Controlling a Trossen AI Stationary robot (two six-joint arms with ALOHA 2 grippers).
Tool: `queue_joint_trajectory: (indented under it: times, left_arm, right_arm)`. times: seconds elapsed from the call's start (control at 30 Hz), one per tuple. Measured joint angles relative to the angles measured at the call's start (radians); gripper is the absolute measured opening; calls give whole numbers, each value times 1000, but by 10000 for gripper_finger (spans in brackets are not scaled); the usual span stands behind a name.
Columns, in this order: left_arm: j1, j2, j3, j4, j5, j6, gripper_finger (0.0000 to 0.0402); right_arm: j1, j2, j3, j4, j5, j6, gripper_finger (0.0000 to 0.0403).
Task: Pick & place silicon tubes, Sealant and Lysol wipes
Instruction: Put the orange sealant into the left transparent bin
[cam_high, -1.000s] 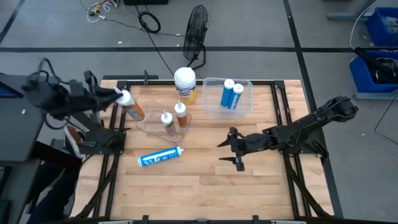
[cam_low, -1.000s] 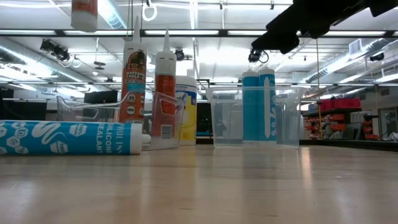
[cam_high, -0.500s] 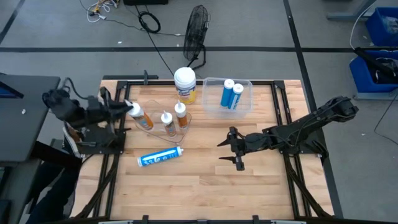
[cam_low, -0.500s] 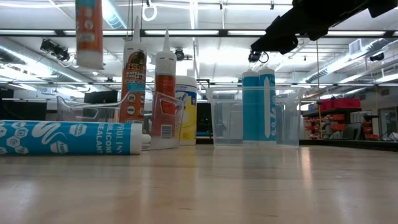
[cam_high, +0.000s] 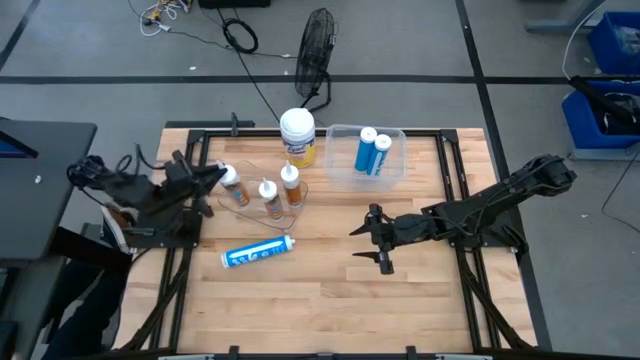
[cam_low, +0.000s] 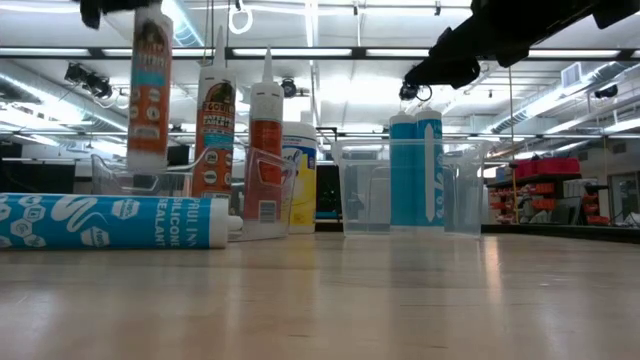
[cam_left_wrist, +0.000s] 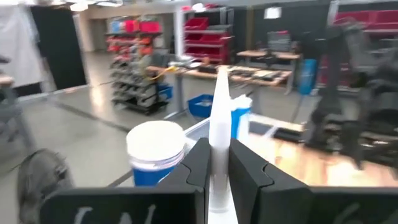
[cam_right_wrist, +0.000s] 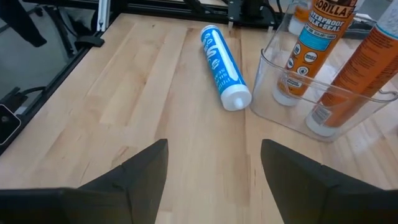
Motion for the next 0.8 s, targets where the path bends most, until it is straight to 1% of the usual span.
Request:
queue_joint_trajectory:
  times: [0.27, 0.47, 0.67, 0.8]
  left_arm:
    - [118, -5, -127, 51, 5, -121, 38]
    - [179, -5, -227, 168, 21, -138, 38]
    - [215, -5, -305, 222, 19, -169, 38]
    - [222, -5, -327, 270, 18, -163, 38]
  right_arm:
    - [0, 0, 0, -1, 0, -1, 260]
    - [0, 0, 0, -8, 0, 0, 260]
    - [0, 0, 0, -22, 0, 2, 260]
    - [0, 0, 0, -22, 0, 2, 260]
